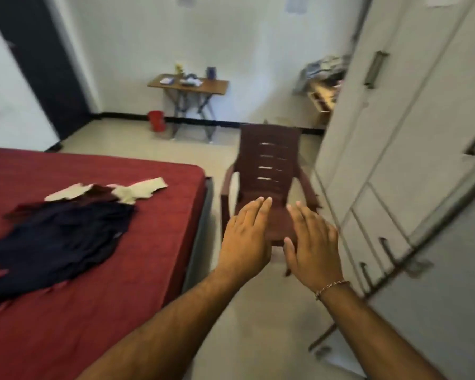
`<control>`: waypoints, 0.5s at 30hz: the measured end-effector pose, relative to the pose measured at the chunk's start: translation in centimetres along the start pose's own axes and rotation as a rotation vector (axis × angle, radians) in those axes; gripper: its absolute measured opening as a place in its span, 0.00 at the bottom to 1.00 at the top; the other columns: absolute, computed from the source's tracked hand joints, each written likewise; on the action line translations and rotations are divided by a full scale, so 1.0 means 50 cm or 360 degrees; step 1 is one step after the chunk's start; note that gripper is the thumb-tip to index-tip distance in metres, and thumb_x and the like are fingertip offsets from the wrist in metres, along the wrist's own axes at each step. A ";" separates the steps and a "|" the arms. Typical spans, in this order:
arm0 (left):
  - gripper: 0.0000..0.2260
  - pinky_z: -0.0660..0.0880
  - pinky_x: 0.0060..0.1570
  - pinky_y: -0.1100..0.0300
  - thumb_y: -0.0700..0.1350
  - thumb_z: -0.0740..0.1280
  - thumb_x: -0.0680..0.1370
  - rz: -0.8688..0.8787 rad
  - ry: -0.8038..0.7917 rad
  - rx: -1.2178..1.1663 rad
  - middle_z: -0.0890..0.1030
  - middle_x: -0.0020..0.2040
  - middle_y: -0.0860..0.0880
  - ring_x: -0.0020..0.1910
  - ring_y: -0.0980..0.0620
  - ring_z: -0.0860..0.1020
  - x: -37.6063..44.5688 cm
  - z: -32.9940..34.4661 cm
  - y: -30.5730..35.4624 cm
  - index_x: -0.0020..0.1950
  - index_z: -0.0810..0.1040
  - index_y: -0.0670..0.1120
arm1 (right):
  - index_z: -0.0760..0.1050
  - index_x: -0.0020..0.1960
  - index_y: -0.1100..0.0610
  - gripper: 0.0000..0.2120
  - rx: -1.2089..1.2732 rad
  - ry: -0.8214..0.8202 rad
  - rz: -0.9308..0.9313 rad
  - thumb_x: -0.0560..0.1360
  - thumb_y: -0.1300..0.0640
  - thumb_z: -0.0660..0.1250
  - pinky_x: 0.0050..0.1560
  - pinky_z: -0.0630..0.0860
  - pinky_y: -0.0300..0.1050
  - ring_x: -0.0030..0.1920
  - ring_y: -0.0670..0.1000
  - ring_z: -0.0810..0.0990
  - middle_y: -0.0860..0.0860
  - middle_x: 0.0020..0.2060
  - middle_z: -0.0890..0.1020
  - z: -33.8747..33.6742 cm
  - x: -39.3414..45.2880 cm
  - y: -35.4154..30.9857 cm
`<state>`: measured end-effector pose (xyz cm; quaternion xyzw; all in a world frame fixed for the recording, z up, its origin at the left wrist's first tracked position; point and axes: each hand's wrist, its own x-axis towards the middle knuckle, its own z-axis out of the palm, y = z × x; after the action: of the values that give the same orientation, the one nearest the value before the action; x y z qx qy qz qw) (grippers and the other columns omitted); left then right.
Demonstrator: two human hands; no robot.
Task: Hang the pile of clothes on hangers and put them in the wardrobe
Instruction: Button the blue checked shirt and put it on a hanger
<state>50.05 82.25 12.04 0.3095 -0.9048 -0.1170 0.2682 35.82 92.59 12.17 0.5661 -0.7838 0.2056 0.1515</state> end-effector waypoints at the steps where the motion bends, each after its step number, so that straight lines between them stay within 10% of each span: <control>1: 0.38 0.71 0.70 0.47 0.43 0.67 0.73 -0.0130 -0.0016 0.0022 0.66 0.79 0.46 0.77 0.46 0.65 -0.011 -0.003 -0.071 0.82 0.58 0.46 | 0.65 0.79 0.52 0.34 0.0074 -0.0118 -0.0055 0.74 0.50 0.65 0.68 0.67 0.57 0.74 0.53 0.69 0.51 0.78 0.67 0.053 0.028 -0.042; 15: 0.35 0.69 0.72 0.48 0.47 0.64 0.76 -0.1441 -0.0173 0.0214 0.68 0.78 0.47 0.76 0.46 0.67 -0.199 -0.064 -0.630 0.83 0.59 0.47 | 0.59 0.81 0.49 0.30 0.0574 -0.1285 -0.0720 0.81 0.48 0.63 0.66 0.72 0.58 0.73 0.53 0.68 0.47 0.75 0.66 0.582 0.312 -0.426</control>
<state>74.10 63.71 -1.32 0.6837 -0.6968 -0.1796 0.1214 51.04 59.50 -2.56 0.7737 -0.5893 0.0641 -0.2238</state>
